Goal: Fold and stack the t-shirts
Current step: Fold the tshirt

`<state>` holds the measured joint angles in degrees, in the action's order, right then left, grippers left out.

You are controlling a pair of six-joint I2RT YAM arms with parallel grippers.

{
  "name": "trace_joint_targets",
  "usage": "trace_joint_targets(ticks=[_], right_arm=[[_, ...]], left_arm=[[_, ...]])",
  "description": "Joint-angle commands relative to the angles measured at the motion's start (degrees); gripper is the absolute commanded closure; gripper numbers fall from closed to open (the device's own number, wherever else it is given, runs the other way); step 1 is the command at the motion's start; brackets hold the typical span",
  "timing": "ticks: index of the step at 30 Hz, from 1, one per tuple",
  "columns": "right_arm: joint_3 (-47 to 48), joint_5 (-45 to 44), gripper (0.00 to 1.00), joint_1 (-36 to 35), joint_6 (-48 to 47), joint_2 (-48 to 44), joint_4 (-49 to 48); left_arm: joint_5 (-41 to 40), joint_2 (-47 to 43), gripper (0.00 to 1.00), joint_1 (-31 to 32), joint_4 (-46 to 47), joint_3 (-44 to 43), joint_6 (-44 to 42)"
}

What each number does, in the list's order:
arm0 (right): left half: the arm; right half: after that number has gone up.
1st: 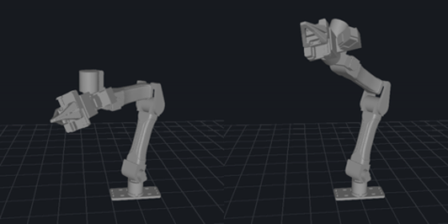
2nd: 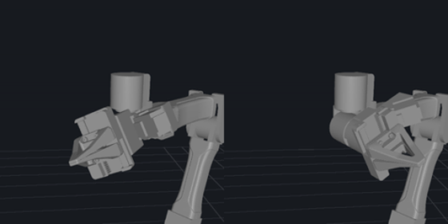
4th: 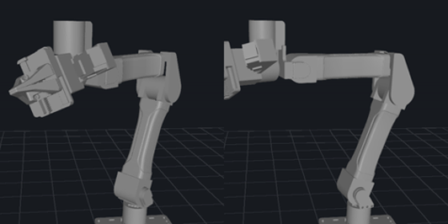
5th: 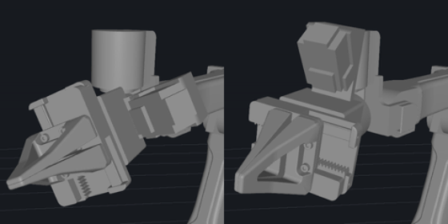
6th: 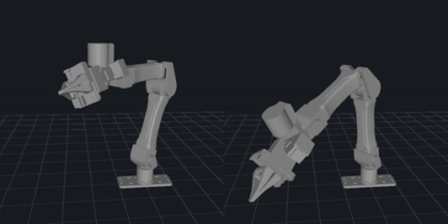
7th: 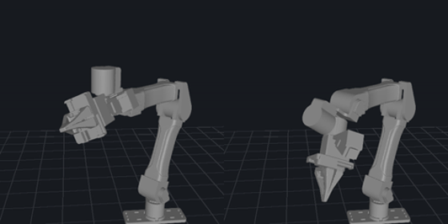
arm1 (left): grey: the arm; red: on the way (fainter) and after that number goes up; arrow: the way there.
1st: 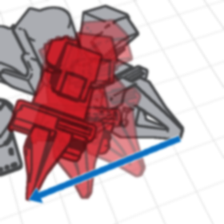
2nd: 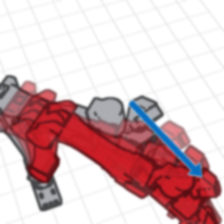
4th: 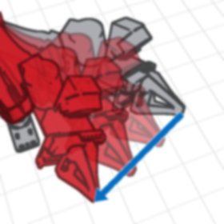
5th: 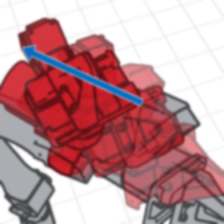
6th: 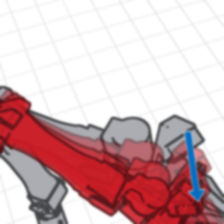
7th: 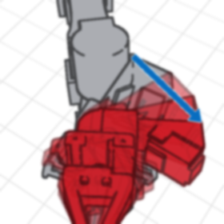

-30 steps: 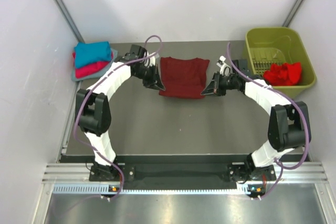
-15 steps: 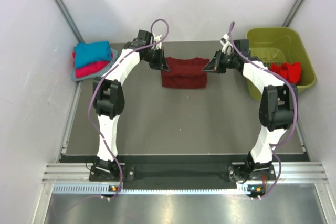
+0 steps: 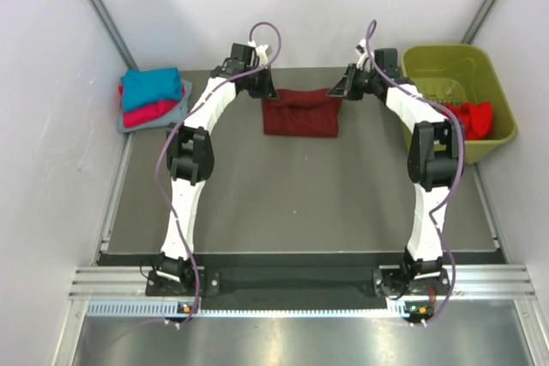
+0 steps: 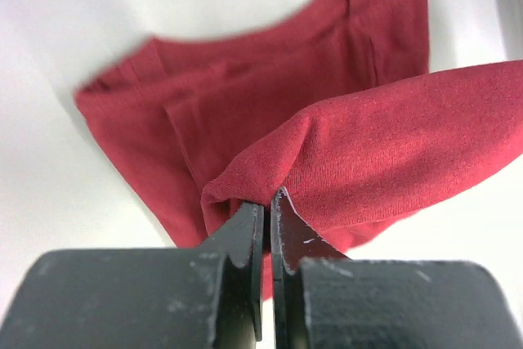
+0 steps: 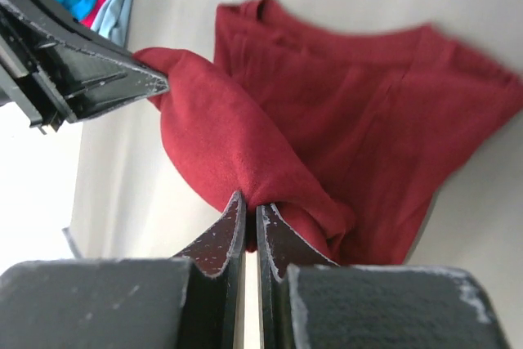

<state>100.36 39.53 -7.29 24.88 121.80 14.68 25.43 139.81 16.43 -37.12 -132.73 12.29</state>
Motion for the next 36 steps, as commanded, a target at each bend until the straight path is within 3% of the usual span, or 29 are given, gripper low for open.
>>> trace_joint_targets(ticks=[1, 5, 7, 8, 11, 12, 15, 18, 21, 26, 29, 32, 36], right_arm=[[5.37, -1.29, 1.0, 0.43, -1.85, 2.74, -3.08], [8.53, -2.0, 1.0, 0.17, -2.3, 5.81, -3.43], [9.5, -3.14, 0.95, -0.09, -2.56, 7.31, -3.52], [10.12, -3.4, 0.93, -0.27, -2.65, 7.66, -3.51], [11.0, -4.1, 0.64, -0.36, -2.91, 7.93, -3.78], [11.0, -4.37, 0.51, -0.36, -3.09, 7.58, -3.78], [11.0, -4.99, 0.37, -0.27, -3.79, 6.0, -3.87], [10.48, -4.9, 0.35, -0.27, -3.79, 3.37, -3.95], [9.16, -2.98, 0.35, -0.36, -2.3, 0.91, -4.83], [6.52, -0.33, 0.34, -1.32, 1.3, -0.33, -7.2], [5.99, 0.28, 0.34, -2.55, 2.18, 0.63, -7.64], [6.6, 1.51, 0.34, -3.78, 3.58, 3.17, -8.61], [9.85, 1.43, 0.34, -5.27, 3.86, 8.96, -8.44]], left_arm=[[-2.66, 1.25, 1.0, -0.52, 7.4, -3.24, -1.57], [-5.82, 4.06, 0.99, -0.52, 11.98, -4.03, -3.24], [-7.5, 5.03, 0.87, -0.52, 13.3, -5.6, -3.77], [-8.11, 5.38, 0.71, -0.43, 13.65, -5.79, -4.2], [-10.66, 4.6, 0.51, -0.34, 14.45, -5.79, -4.04], [-12.23, 4.25, 0.39, -0.34, 14.62, -5.7, -3.6], [-14.26, 2.23, 0.33, -0.34, 14.62, -5.7, -2.89], [-17.52, -1.37, 0.32, -0.34, 13.05, -5.7, -1.93], [-15.86, -5.67, 0.33, -0.34, 10.24, -3.51, -0.43], [-9.18, -14.55, 0.33, -0.78, 13.13, 14.05, 3.69], [-7.69, -13.52, 0.33, -2.09, 10.59, 16.35, 7.72], [-0.75, -13.16, 0.3, -3.59, 14.35, 21.89, 11.42], [5.15, -9.91, 0.27, -4.12, 15.85, 22.69, 11.79]])
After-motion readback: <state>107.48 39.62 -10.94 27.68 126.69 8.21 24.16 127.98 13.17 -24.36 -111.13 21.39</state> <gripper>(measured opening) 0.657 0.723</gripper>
